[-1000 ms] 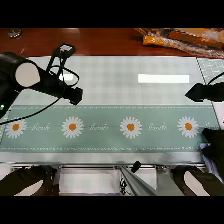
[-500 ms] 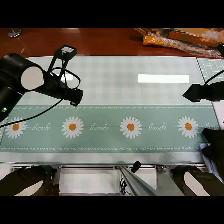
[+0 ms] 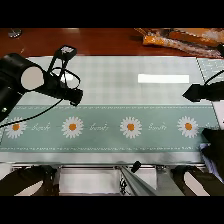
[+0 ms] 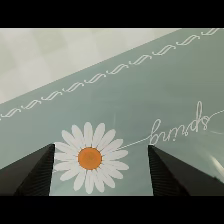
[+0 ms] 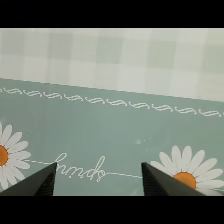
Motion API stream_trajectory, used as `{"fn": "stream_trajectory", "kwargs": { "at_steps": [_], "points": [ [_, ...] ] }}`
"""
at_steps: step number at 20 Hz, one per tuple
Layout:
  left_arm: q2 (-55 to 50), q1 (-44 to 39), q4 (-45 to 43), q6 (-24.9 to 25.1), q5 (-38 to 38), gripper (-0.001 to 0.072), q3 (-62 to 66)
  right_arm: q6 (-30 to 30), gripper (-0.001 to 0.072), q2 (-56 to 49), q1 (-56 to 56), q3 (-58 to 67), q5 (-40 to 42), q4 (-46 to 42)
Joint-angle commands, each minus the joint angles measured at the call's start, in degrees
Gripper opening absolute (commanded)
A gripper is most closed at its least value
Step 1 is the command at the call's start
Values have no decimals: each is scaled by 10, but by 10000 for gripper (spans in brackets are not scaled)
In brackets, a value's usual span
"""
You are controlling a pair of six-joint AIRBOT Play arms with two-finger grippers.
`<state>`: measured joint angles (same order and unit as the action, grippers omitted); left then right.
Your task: Fold the shirts.
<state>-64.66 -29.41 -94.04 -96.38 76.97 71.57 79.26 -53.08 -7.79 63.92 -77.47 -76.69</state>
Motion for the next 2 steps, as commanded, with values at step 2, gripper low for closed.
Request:
{"fn": "stream_trajectory", "kwargs": {
  "at_steps": [2],
  "points": [
    [0, 0, 0, 0, 0, 720, 0, 0, 605, 0, 0, 0, 0, 0]
  ]
}}
